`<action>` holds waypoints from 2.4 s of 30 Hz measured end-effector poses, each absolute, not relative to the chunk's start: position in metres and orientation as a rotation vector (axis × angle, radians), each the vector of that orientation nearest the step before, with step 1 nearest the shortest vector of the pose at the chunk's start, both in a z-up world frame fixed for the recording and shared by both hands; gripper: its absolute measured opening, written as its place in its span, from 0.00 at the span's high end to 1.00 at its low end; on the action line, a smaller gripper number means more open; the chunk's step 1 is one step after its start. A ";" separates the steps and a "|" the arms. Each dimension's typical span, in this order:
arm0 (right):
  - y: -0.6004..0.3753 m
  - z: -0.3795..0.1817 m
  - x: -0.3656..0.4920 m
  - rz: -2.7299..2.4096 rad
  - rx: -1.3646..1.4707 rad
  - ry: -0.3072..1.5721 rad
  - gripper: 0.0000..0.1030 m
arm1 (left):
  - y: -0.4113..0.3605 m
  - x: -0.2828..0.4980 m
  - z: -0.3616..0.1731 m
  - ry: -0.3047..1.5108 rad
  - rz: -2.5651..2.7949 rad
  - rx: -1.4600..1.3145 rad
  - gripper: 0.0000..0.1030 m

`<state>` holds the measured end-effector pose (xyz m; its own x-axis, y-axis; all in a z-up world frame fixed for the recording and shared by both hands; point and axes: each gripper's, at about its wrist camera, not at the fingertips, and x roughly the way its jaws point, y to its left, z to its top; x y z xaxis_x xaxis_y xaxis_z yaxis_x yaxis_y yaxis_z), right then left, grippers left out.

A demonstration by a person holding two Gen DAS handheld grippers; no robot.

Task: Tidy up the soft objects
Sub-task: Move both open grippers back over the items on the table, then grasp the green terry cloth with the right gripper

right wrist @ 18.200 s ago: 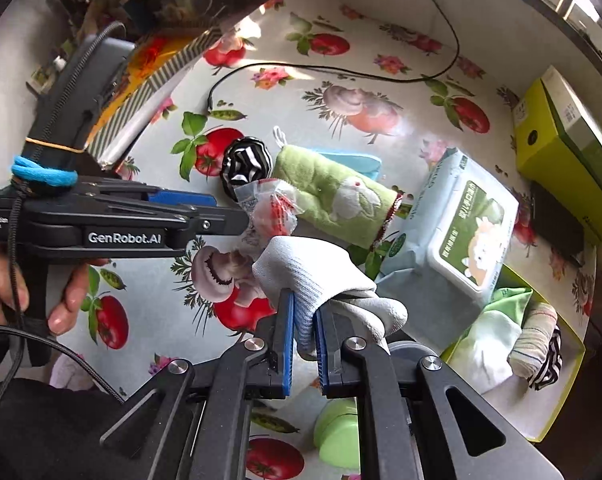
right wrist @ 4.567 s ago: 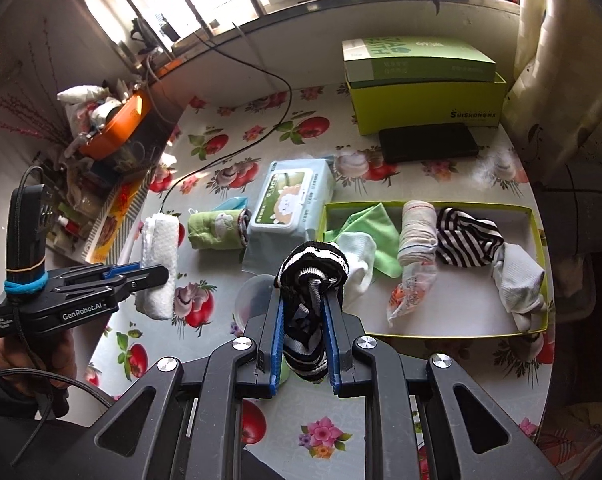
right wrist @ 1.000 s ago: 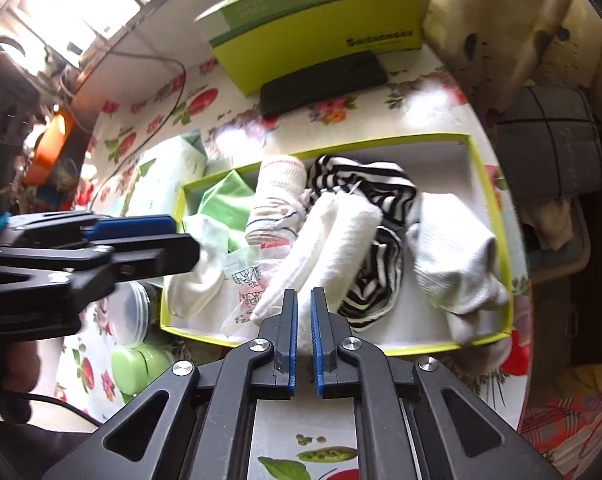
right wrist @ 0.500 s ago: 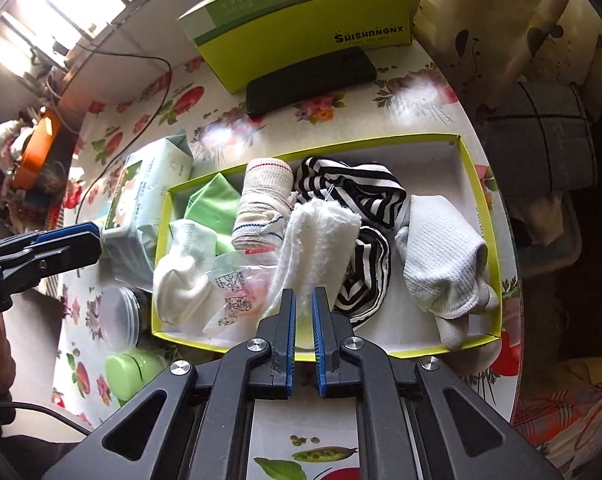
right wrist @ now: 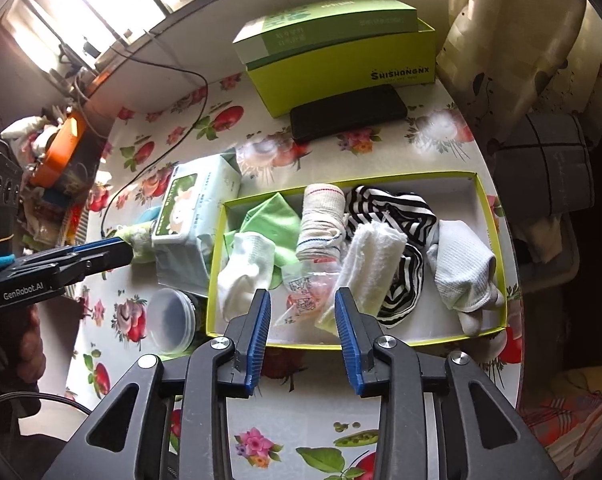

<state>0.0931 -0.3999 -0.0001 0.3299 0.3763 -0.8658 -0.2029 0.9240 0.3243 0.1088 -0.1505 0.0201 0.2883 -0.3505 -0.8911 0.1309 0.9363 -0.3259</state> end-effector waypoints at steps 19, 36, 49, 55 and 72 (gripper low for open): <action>-0.306 0.016 0.081 0.530 0.058 1.173 0.67 | -0.071 0.066 0.013 1.213 -0.197 -0.260 0.61; -0.235 0.023 0.075 0.623 -0.074 1.189 0.61 | -0.007 0.042 -0.002 1.211 -0.120 -0.352 0.61; -0.147 0.007 0.096 0.776 -0.336 1.157 0.54 | 0.040 0.041 -0.016 1.210 -0.032 -0.437 0.61; -0.107 -0.012 0.111 0.853 -0.508 1.133 0.52 | 0.056 0.042 -0.027 1.220 -0.002 -0.473 0.61; -0.038 -0.088 0.127 0.940 -0.984 1.118 0.42 | 0.080 0.046 -0.051 1.256 0.068 -0.500 0.61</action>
